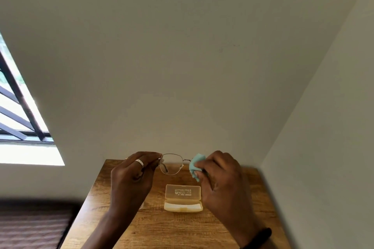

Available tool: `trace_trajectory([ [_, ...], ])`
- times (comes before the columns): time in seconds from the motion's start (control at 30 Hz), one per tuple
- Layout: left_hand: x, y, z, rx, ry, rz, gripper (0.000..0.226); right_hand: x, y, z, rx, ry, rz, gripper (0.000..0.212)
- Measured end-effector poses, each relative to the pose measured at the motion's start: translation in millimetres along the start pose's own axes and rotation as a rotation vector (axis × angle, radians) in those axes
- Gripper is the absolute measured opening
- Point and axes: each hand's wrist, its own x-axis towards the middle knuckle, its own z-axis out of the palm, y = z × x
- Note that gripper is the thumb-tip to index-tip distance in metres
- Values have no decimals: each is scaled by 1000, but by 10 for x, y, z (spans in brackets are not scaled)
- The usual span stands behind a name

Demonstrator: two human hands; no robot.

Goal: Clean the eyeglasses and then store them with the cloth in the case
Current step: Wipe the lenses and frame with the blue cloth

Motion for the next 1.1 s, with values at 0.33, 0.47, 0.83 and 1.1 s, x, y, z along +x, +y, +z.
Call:
trace_trajectory([
  [0.33, -46, -53, 3, 28, -18, -13, 21, 99, 180, -69, -72, 33, 75, 19],
  [0.47, -23, -27, 34, 10, -9, -15, 19, 156, 74, -4, -24, 29, 38, 18],
  [0.83, -69, -72, 39, 16, -28, -21, 22, 141, 143, -46, -73, 17, 86, 17],
  [1.1, -25, -36, 26, 24, 11, -9, 20, 64, -33, 62, -23, -57, -14, 18],
])
